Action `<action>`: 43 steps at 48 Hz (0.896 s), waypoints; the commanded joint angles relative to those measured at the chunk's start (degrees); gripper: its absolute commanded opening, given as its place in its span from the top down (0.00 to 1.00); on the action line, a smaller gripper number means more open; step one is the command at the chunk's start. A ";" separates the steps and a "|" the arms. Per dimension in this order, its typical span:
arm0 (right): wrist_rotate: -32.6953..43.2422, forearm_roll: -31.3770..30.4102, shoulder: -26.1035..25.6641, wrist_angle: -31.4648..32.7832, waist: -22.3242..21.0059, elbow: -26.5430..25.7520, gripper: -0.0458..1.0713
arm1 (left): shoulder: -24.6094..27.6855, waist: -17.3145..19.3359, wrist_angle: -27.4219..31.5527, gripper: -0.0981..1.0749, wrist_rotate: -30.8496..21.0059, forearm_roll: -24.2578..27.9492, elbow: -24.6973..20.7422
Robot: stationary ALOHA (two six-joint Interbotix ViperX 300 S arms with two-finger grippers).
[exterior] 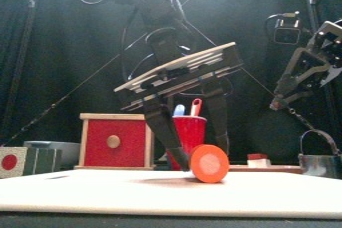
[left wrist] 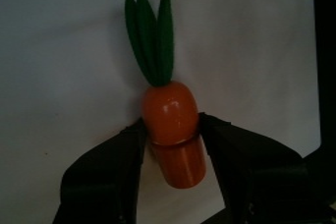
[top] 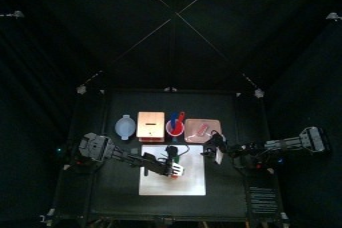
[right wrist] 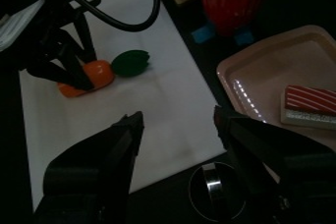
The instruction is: Put carrot into bowl
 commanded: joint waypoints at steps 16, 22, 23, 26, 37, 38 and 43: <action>0.00 0.62 -0.62 0.00 0.09 -0.44 0.14 | -17.40 0.35 4.92 0.31 -1.32 11.69 3.78; -0.09 1.93 -0.70 0.18 -0.18 -0.44 0.14 | -24.52 0.09 10.11 0.31 -1.32 17.31 6.77; -0.09 1.93 -0.70 0.26 -0.09 -0.44 0.14 | -25.58 0.09 11.07 0.31 -1.32 18.11 7.38; -0.09 2.11 -0.70 0.26 -0.09 -0.26 0.14 | -29.53 0.00 13.89 0.31 -1.41 20.92 10.02; 0.00 4.13 -0.70 0.26 -0.09 0.09 0.14 | -44.65 0.18 21.36 0.31 -2.64 28.13 24.35; 0.00 4.48 -0.70 0.35 -0.09 0.09 0.14 | -46.58 0.26 21.88 0.31 -3.16 28.39 26.46; 0.00 5.89 -0.70 0.26 -0.09 0.18 0.14 | -54.58 2.64 22.94 0.31 -5.10 30.15 34.63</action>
